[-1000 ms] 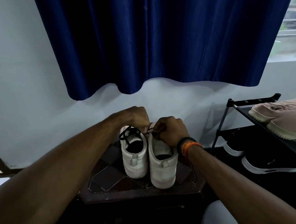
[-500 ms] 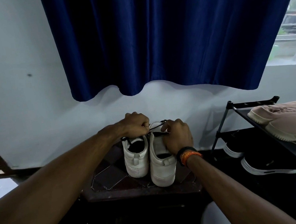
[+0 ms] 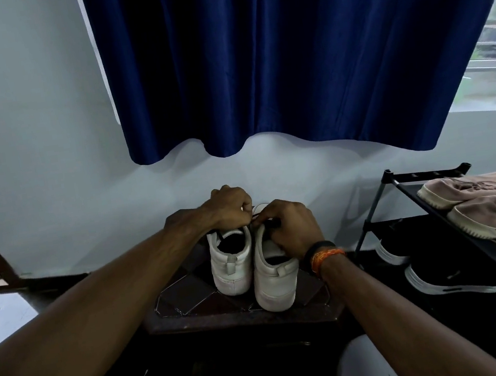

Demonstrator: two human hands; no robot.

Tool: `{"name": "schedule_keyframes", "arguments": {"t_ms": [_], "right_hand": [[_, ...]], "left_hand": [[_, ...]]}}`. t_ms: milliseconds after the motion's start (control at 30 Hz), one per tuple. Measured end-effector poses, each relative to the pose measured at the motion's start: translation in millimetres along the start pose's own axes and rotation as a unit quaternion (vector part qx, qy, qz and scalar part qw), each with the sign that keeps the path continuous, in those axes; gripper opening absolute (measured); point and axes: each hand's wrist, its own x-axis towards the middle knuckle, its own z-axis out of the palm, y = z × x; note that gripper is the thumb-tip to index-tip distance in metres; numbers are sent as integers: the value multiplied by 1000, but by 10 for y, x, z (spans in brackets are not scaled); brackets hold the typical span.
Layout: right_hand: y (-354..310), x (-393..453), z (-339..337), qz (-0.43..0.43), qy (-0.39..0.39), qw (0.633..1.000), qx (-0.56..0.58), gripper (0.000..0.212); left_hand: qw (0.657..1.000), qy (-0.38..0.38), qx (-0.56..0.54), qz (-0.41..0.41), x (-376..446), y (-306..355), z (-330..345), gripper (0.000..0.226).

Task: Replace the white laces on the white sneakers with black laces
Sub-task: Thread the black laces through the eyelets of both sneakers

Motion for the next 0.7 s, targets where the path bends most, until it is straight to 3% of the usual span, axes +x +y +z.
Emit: {"name": "schedule_keyframes", "arguments": {"t_ms": [200, 433, 533, 700], "right_hand": [[-73, 11, -63, 8, -22, 994, -103, 38], [-116, 33, -57, 49, -35, 994, -91, 35], [-122, 52, -66, 67, -48, 995, -51, 30], [-134, 84, -40, 120, -23, 992, 29, 37]], "left_hand": [[999, 22, -33, -1, -68, -87, -74, 10], [991, 64, -122, 1, -263, -236, -382, 3], [956, 68, -286, -19, -301, -178, -514, 7], [845, -8, -535, -24, -300, 4, -360, 20]]}}
